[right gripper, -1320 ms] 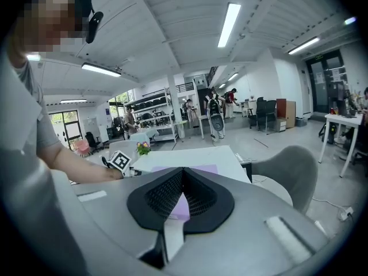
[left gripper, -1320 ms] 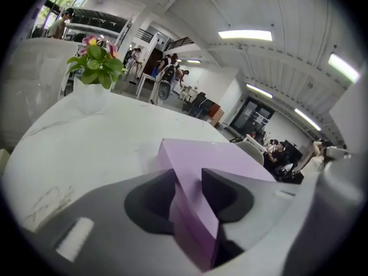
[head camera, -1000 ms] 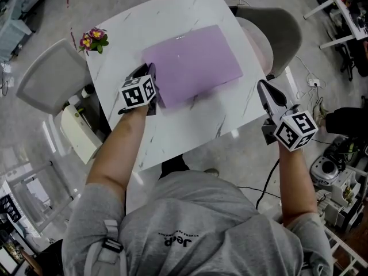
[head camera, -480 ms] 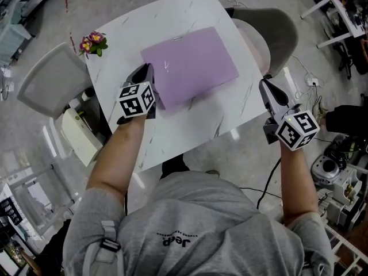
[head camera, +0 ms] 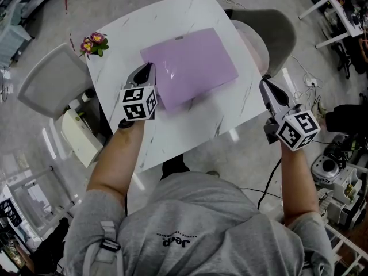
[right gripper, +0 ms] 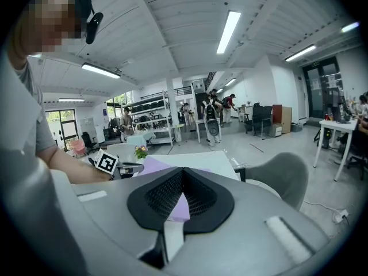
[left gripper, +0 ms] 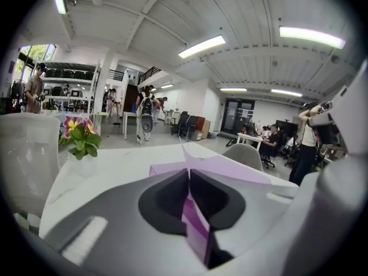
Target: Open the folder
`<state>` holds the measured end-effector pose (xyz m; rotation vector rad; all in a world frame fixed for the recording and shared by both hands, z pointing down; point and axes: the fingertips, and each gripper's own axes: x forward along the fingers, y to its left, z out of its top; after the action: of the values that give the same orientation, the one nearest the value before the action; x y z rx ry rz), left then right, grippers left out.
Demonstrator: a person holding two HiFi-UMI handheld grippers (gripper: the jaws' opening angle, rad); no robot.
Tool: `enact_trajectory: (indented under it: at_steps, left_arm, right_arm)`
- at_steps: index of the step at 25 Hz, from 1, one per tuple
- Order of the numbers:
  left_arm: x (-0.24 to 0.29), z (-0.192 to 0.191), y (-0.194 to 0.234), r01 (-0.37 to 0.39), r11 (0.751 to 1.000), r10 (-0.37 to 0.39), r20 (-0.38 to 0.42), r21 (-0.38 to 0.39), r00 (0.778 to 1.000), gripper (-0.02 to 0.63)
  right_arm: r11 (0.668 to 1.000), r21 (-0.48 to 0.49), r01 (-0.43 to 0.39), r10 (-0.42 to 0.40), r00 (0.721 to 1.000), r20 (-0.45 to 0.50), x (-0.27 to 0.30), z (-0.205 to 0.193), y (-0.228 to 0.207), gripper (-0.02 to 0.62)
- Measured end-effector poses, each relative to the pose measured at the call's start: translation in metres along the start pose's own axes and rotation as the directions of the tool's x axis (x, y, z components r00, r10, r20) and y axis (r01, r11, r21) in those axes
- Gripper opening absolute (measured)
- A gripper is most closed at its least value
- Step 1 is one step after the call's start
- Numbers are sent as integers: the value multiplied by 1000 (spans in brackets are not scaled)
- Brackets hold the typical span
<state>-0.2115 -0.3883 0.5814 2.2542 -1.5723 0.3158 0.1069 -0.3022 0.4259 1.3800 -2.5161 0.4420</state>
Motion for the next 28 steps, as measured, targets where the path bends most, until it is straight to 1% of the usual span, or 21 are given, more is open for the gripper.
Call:
enact_trajectory:
  at_steps: [3,5,8,10,14,18,20,24,28]
  left_arm:
    - [2,-7,5,-12,999,13,-19,30,1000,72]
    - [1,-9,8,-22,998,24,-24,64,999,71]
    - [-4,-3,3,-21,989,21,-2,144,1000,71]
    - [-6,1,-2,-13,986,12,7,167,1000,71]
    - [-7,1,-1,-4,989,3,5,149,1000,71]
    - [-8,-4,2,-3,991,3,-4,130,1000,71]
    - [-8,-7,4,0,993,1,-10,118,1000,71]
    - [-7,-14,8,10,995,-7,-23,100,1000,71]
    - [-3,-20,12,17,996,-14,-31,83,999,71]
  right_arm:
    - [1000,-4,0,0,1000,1,-1,2,2,3]
    - [1000,-9,-2,2,1000,1,-1,3,6,3]
    - [1000,-20,-6,6,1000,2,-2,6,9,3]
    - [1000,-24,-8,8,1000,2,-2,6,11,3]
    - [1000,-20,-11,10,1000,-20,4,1,9,3]
    - [1000,-4,-9,9,996,-88,23,-23,-3,3]
    - [1000,9,-2,3,989,-145,38,-44,-14,3]
    - [999,50,20,-6,967,-256,74,-85,-39,3]
    - [997,78,22,2,955,-297,128,-92,-62,3]
